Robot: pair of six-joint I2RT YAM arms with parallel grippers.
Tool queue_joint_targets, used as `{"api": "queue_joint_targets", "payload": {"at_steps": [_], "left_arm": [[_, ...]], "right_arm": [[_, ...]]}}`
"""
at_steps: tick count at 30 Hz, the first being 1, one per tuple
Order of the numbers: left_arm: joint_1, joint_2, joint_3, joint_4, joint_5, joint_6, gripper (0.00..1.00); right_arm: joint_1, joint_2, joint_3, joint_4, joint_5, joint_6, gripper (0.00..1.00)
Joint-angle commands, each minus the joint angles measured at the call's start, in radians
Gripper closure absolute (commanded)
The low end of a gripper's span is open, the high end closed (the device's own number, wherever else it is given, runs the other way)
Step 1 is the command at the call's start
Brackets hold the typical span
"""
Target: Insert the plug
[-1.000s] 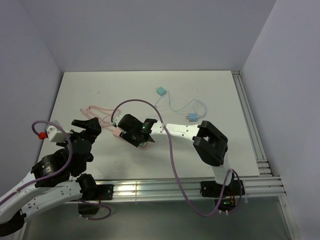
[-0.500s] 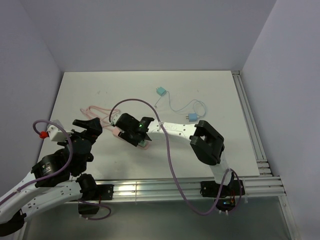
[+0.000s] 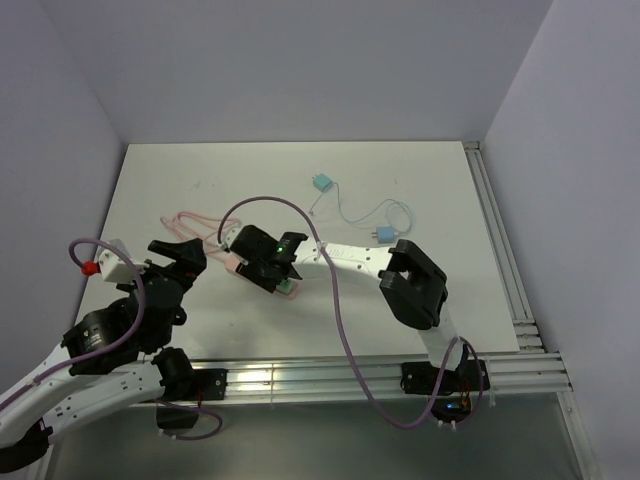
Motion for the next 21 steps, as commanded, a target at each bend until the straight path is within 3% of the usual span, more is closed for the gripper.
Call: {"api": "queue_joint_targets", "payload": {"at_steps": [1,8,14,17,21], "left_arm": [[-0.003,-0.013,0.025,0.005,0.011,-0.002,0.05],[-0.003,-0.001,0.029,0.0,0.015,-0.016,0.05],[-0.003,0.0,0.026,0.019,0.032,-0.004,0.04],[-0.003,-0.009,0.003,0.109,0.063,0.076,0.03],[-0.003,-0.035,-0.034,0.278,0.158,0.301,0.01]], "right_arm": [[-0.018,-0.062,-0.021,0.062,-0.002,0.03,0.44],[-0.035,-0.252,-0.049,0.164,0.033,0.053,0.13],[-0.198,-0.355,-0.136,0.13,0.14,0.281,0.13],[-0.357,-0.364,-0.192,0.068,0.176,0.483,0.14],[-0.558,-0.369,-0.262,0.026,0.132,0.713,0.15]]}}
